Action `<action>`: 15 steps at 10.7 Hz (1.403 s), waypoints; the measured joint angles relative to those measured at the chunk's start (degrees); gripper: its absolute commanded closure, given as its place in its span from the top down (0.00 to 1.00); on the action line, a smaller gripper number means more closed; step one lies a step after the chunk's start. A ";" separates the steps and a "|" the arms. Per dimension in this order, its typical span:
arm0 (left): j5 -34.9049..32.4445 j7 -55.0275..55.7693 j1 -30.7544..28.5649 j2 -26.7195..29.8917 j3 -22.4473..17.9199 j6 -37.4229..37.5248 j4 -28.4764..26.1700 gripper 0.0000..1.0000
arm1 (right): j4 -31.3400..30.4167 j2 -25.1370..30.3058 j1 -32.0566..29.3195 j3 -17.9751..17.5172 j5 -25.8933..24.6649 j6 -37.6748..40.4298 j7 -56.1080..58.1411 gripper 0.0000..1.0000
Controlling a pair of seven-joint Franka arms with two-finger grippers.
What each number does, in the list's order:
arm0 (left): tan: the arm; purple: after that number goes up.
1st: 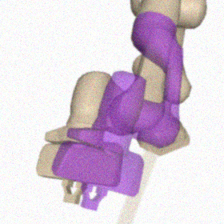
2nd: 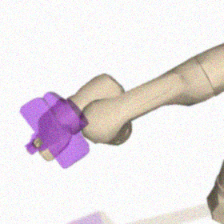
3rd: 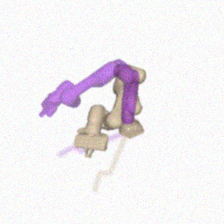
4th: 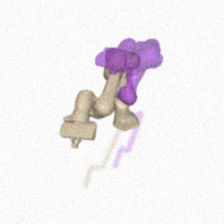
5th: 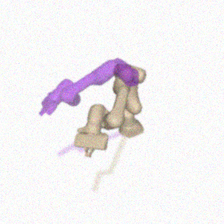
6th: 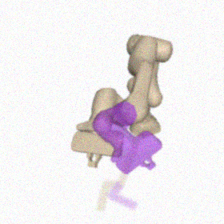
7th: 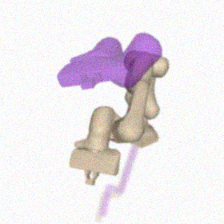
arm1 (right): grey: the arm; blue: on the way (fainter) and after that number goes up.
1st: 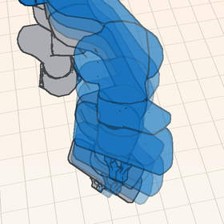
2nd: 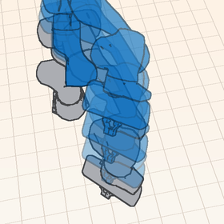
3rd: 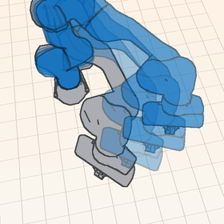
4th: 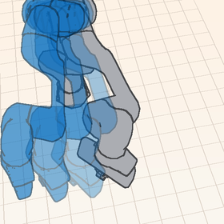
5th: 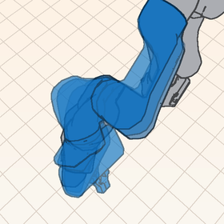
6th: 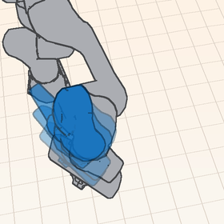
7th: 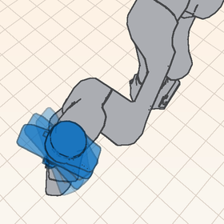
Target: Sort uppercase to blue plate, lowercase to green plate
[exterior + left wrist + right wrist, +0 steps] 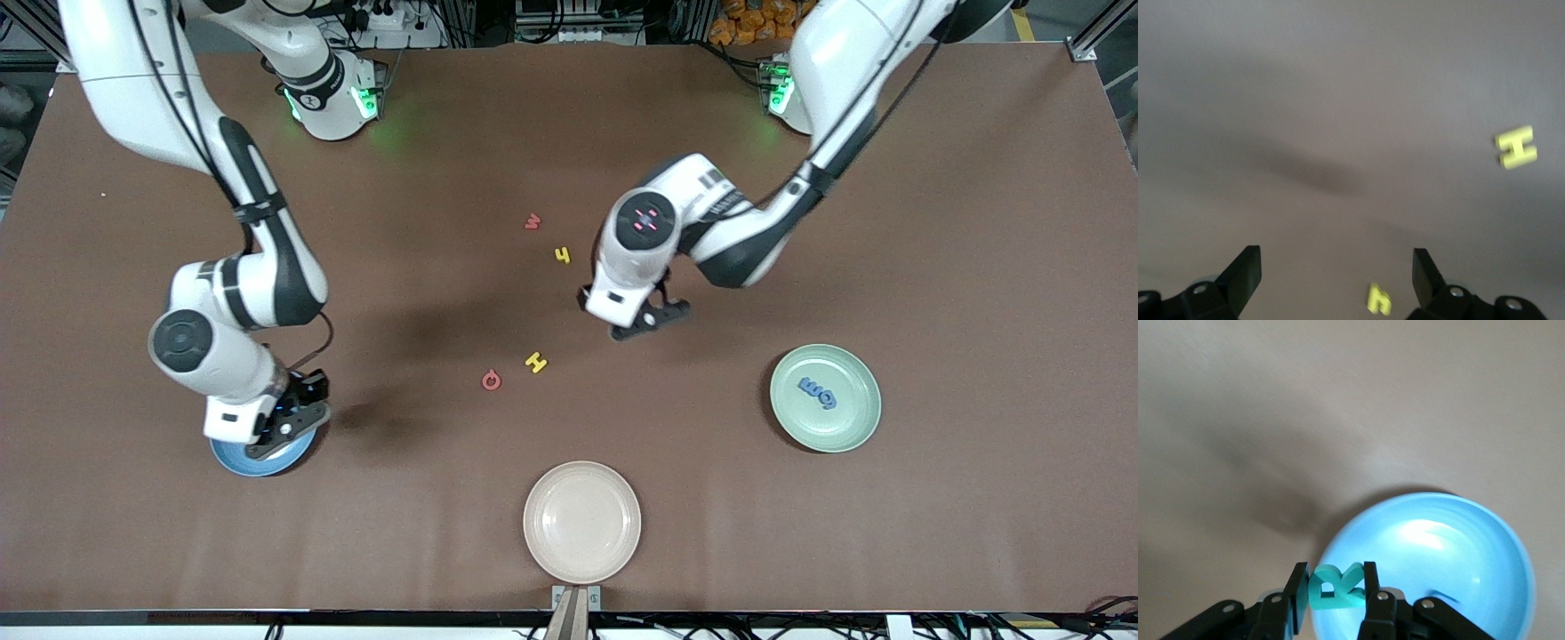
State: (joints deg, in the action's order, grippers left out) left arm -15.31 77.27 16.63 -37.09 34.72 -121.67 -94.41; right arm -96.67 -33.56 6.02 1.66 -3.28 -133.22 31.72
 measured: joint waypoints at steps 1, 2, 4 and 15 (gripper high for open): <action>0.00 4.03 2.17 -0.17 0.04 -3.92 -2.54 1.00 | 0.12 0.01 -1.28 -0.01 0.00 0.00 2.94 0.82; 0.00 7.43 4.05 -0.40 0.05 -8.12 -5.36 1.00 | 0.23 0.01 -2.04 -0.03 0.01 0.00 4.36 1.00; 0.00 10.12 6.25 -0.98 0.01 -11.85 -9.27 1.00 | 0.54 0.01 -2.22 -0.20 0.01 -0.05 4.92 1.00; -3.21 10.80 9.58 -4.32 -2.27 -17.51 -10.63 0.76 | 0.90 -0.37 -0.94 -1.17 0.36 -0.05 1.31 1.00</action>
State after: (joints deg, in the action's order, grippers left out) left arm -18.52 88.07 26.21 -41.40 32.45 -139.18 -105.04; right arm -95.78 -33.93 5.08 0.49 -2.92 -133.27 33.04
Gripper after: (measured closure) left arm 0.181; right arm 0.000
